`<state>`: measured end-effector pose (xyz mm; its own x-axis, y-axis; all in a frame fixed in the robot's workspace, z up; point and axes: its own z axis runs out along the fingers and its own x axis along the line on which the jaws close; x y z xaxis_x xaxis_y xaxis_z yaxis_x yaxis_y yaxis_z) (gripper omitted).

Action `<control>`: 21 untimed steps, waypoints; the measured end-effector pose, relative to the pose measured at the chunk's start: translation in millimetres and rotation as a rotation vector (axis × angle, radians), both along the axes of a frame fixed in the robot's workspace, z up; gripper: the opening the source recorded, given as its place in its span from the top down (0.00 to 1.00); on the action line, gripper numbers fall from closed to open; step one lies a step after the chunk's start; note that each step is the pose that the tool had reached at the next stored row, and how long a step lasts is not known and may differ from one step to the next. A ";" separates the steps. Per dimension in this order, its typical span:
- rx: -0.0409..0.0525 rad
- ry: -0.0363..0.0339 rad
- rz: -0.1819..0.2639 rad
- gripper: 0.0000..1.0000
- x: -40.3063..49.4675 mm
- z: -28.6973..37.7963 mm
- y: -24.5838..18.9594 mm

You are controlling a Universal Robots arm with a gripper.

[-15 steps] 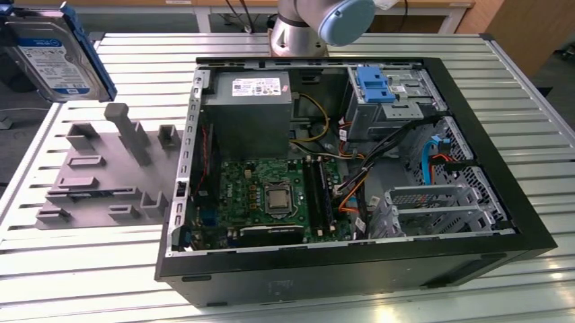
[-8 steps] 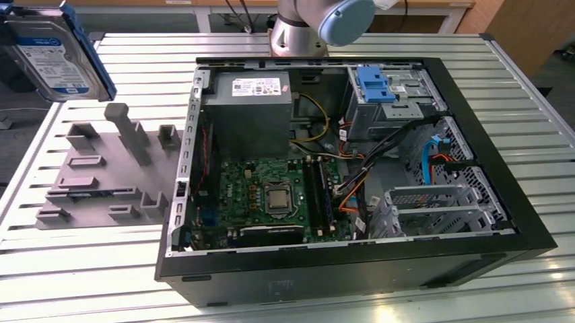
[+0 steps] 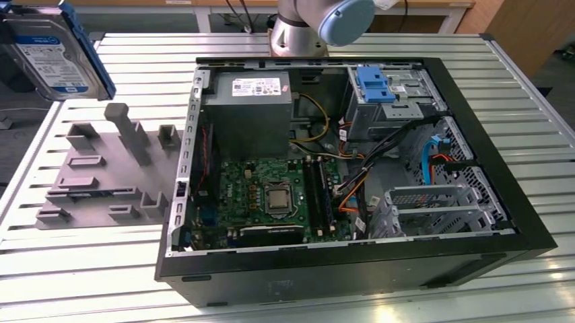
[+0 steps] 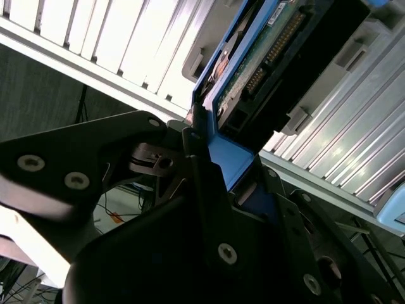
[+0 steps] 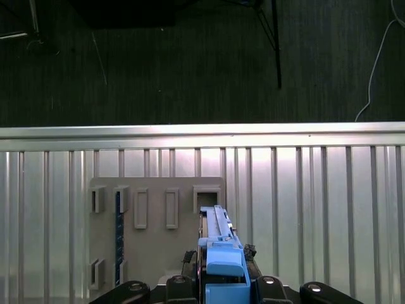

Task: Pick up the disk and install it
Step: 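Pick up the disk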

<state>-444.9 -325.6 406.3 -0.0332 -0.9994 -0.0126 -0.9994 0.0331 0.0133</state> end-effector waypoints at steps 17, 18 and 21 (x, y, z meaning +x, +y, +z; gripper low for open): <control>0.0000 0.0000 0.000 0.64 0.0 14.2 0.0; 0.0000 -0.0001 0.000 0.64 0.0 14.9 0.0; 0.0000 0.0000 0.000 0.64 0.0 16.9 0.0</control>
